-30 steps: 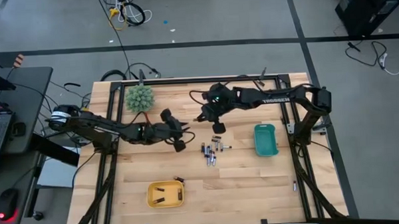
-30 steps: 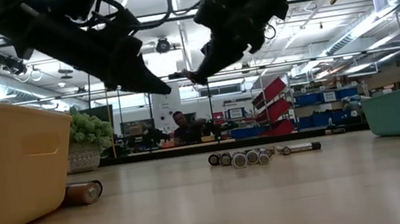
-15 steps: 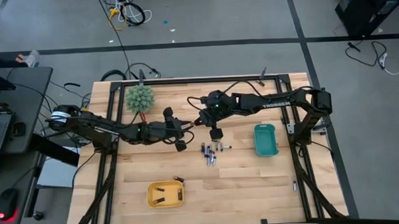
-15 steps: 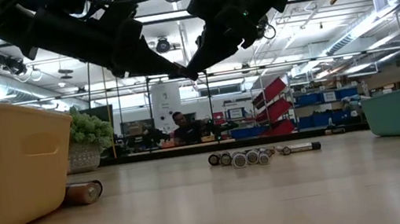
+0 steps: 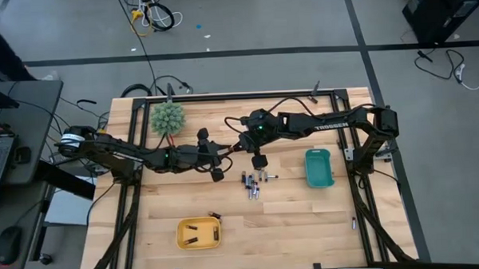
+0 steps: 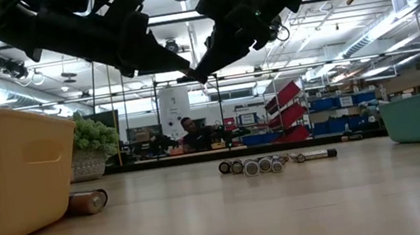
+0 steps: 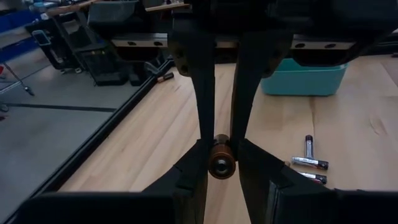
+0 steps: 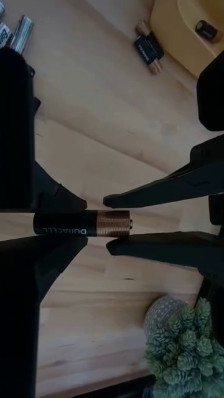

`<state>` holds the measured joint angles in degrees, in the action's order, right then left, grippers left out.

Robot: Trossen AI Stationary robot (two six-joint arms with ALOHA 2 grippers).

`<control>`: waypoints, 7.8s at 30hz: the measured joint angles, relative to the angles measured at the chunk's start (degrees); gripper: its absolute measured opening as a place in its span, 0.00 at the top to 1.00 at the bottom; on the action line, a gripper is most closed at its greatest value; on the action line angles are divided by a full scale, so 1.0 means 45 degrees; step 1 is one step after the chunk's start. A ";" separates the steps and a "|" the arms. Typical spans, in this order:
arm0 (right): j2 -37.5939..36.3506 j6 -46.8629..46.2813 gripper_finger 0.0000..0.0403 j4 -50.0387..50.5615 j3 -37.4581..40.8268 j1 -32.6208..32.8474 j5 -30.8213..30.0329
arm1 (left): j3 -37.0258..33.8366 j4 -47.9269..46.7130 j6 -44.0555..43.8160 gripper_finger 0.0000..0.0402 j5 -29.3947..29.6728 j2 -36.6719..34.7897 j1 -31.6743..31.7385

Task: Sort batteries
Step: Put the black battery into the yellow bin

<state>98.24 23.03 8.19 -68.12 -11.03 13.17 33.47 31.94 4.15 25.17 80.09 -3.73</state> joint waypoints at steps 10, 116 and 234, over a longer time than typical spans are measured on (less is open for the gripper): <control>0.0000 0.0005 0.93 -0.0132 0.0000 0.0000 0.0000 | 0.0000 -0.0090 0.0027 0.80 0.0000 -0.0005 0.0000; -0.1807 -0.3556 0.71 0.4950 -0.0005 -0.8881 -0.5661 | 0.5216 -1.5954 -0.3785 0.82 0.5025 0.1088 -0.2744; 0.0855 -0.6789 1.00 0.2749 0.2909 -1.1185 -0.4235 | 0.2929 -0.8699 0.0974 0.89 0.0782 0.1088 -0.0087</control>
<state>102.08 -7.52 20.56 -55.02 -61.36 -5.89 46.65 -7.20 8.54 28.69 84.99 -4.12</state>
